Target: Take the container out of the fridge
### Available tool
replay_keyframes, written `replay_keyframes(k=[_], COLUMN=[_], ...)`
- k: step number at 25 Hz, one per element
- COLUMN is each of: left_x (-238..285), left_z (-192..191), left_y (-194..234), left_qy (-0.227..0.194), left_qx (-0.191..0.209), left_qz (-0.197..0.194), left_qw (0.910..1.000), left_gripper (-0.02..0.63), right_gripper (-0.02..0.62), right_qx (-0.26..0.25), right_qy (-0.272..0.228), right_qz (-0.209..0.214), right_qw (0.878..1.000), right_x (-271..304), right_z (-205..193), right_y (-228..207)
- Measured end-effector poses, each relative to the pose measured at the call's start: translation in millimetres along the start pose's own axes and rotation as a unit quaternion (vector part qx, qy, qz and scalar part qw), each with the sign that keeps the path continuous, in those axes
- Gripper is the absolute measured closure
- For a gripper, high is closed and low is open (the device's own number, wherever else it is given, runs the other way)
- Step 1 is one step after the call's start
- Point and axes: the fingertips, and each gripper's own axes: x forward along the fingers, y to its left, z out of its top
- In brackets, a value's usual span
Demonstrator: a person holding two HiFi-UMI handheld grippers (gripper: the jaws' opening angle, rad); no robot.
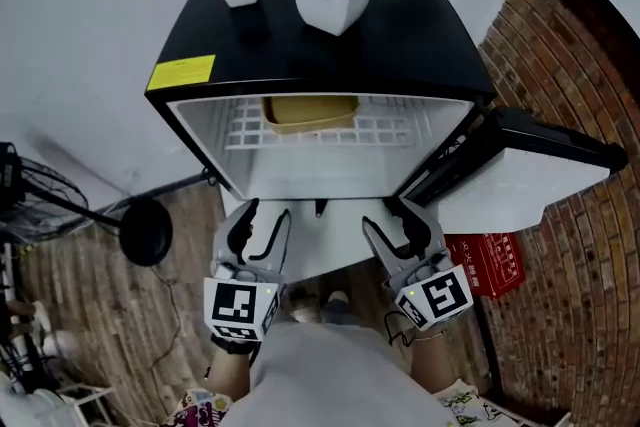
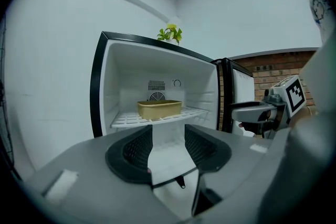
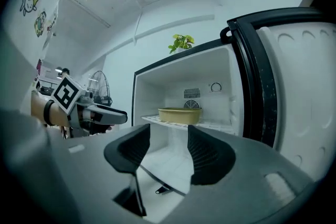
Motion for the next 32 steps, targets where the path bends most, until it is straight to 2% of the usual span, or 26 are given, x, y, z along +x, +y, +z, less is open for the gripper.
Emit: replay_keyframes(k=[7, 15, 20, 32], left_x=[-12, -40, -52, -52], left_z=[-3, -7, -10, -3], left_y=[-22, -21, -14, 6], left_qy=[0.003, -0.004, -0.006, -0.015], left_qx=[-0.006, -0.007, -0.010, -0.010], left_qz=[0.052, 0.094, 0.100, 0.087], left_qw=[0.9986, 0.9956, 0.9949, 0.9961], left_gripper=[0.413, 0.413, 0.413, 0.414], right_gripper=[0.376, 0.376, 0.373, 0.373], right_qx=[-0.011, -0.027, -0.043, -0.067], right_qy=[-0.005, -0.008, -0.009, -0.007], right_qz=[0.060, 0.097, 0.101, 0.106], right_qw=[0.998, 0.995, 0.994, 0.992], right_x=[-7, -10, -2, 25], right_z=[1, 2, 7, 17], right_y=[-6, 6, 14, 33])
